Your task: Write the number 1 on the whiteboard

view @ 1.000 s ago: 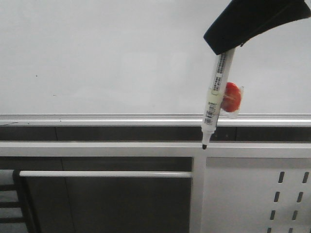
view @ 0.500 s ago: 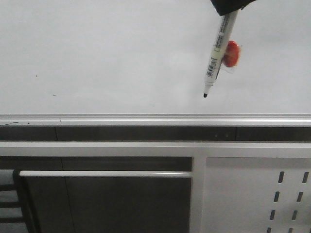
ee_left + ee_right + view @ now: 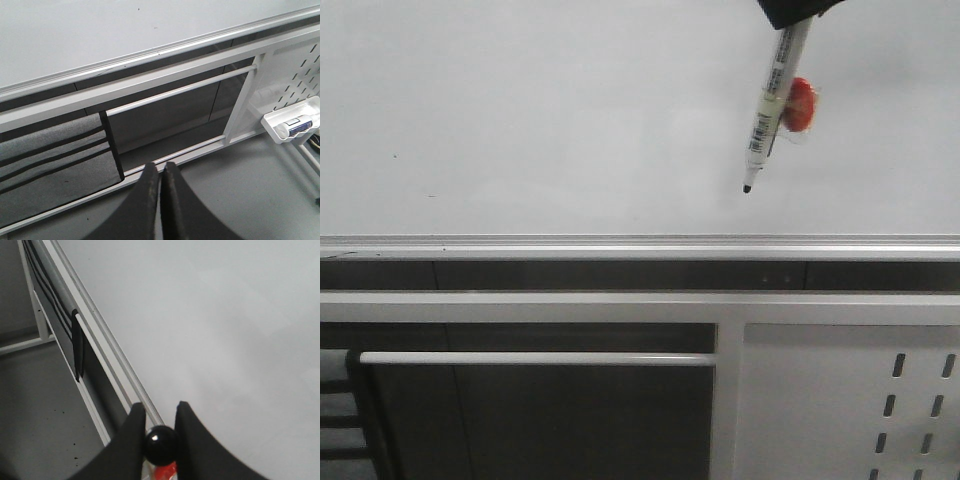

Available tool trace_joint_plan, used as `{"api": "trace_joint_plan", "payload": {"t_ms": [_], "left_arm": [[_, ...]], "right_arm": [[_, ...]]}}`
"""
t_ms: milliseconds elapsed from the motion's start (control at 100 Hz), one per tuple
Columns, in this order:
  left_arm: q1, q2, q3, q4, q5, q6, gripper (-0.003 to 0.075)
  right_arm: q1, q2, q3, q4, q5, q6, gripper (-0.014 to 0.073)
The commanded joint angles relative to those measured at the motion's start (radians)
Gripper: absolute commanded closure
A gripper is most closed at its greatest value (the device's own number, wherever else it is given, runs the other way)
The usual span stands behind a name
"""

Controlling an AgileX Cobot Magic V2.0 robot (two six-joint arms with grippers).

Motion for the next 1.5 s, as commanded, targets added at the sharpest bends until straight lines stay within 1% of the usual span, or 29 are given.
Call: {"api": "trace_joint_plan", "payload": {"t_ms": [0,200,330,420,510,660,740,860,970,1070,1250,1360,1490], "left_arm": [[0.003,0.011,-0.024,-0.009,-0.081,-0.01,0.0738],[0.003,0.011,-0.024,-0.014,-0.083,-0.01,0.0738],[0.003,0.011,-0.024,-0.012,-0.083,-0.01,0.0738],[0.003,0.011,-0.022,-0.012,-0.083,-0.01,0.0738],[0.003,0.011,-0.023,-0.012,-0.083,-0.01,0.0738],[0.003,0.011,-0.023,-0.012,-0.083,-0.01,0.0738],[0.003,0.011,-0.023,-0.012,-0.083,-0.01,0.0738],[0.003,0.011,-0.023,-0.012,-0.083,-0.01,0.0738],[0.003,0.011,-0.023,-0.012,-0.083,-0.01,0.0738],[0.003,0.011,-0.023,-0.012,-0.083,-0.01,0.0738],[0.003,0.011,-0.023,-0.012,-0.083,-0.01,0.0738],[0.003,0.011,-0.023,-0.012,-0.083,-0.01,0.0738],[0.003,0.011,-0.023,-0.012,-0.083,-0.01,0.0738]], "right_arm": [[-0.005,-0.028,-0.027,0.019,-0.057,-0.01,0.0665],[-0.005,-0.028,-0.027,0.019,-0.1,-0.021,0.0665],[-0.005,-0.027,-0.027,0.019,-0.113,-0.082,0.0665],[-0.005,-0.023,-0.027,0.019,-0.15,-0.116,0.0665],[-0.005,-0.023,-0.027,0.019,-0.174,-0.14,0.0665],[0.008,-0.023,-0.027,0.019,-0.172,-0.166,0.0665],[0.042,-0.023,-0.027,0.019,-0.174,-0.202,0.0665],[0.107,-0.012,-0.023,-0.002,-0.185,-0.21,0.0664],[0.168,-0.002,-0.01,-0.067,-0.259,-0.21,0.0664],[0.21,-0.002,0.014,-0.078,-0.322,-0.21,0.0664],[0.255,-0.002,0.056,-0.128,-0.429,-0.21,0.0664],[0.271,-0.004,0.056,-0.135,-0.455,-0.21,0.0664],[0.298,-0.006,0.056,-0.176,-0.479,-0.21,0.0662]]}}
